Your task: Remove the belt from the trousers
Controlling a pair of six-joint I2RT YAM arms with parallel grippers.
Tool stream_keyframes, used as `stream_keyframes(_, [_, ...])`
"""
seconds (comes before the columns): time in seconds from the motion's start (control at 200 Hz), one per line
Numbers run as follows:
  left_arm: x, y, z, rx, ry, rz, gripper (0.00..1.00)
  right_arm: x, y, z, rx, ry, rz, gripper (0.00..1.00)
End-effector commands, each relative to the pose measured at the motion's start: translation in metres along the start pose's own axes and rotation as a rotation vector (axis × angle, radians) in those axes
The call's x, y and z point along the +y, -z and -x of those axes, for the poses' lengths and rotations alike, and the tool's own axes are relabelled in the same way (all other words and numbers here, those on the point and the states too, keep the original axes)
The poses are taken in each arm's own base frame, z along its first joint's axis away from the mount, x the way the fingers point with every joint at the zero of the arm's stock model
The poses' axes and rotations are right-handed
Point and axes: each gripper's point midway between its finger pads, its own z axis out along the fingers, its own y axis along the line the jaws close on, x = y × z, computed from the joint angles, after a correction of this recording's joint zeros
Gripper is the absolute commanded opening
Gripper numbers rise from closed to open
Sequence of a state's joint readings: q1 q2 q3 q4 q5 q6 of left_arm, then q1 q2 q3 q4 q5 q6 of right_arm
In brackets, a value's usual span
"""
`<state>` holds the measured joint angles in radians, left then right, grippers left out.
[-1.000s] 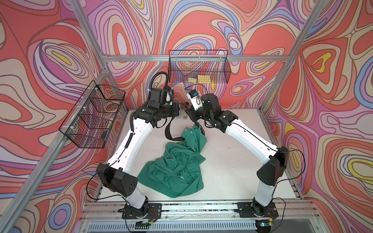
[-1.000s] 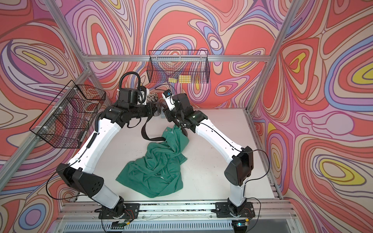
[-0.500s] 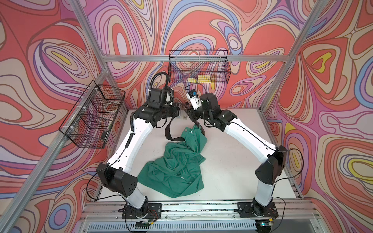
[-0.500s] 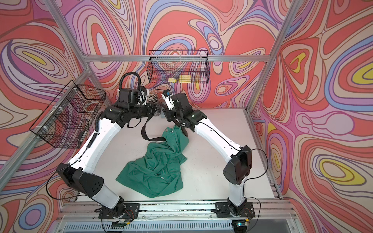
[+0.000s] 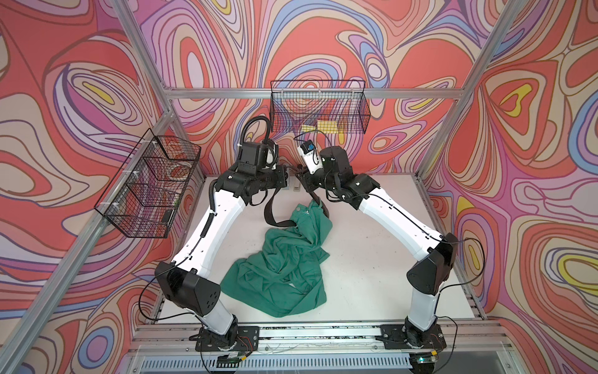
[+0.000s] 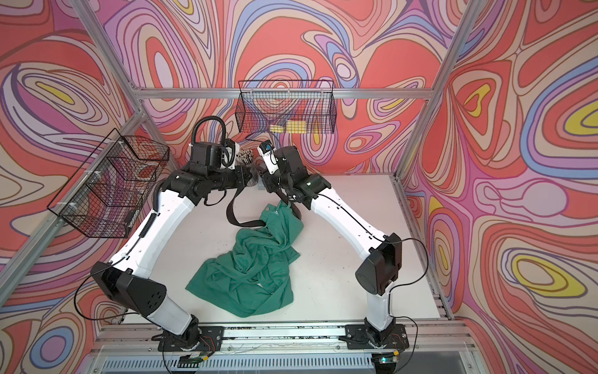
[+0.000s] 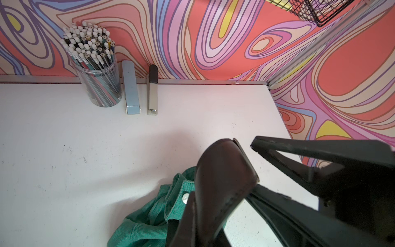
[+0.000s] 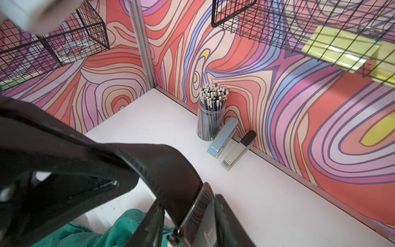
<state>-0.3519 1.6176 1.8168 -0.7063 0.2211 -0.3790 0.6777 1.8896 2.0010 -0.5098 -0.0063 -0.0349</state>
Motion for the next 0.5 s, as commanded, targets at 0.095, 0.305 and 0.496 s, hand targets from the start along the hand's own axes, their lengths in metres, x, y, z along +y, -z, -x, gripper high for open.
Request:
stream_keyframes(0.095, [-0.012,0.015,0.015,-0.067,0.014,-0.049,0.0,0.004,-0.005,-0.007,0.03,0.006,0.0,0.35])
stream_keyframes(0.305, [-0.012,0.015,0.014,-0.064,0.014,-0.05,0.0,0.007,-0.007,-0.011,0.044,0.017,0.002,0.38])
stream_keyframes(0.496, [-0.011,0.014,0.014,-0.065,0.015,-0.048,0.0,0.006,-0.008,-0.013,0.05,0.023,-0.007,0.29])
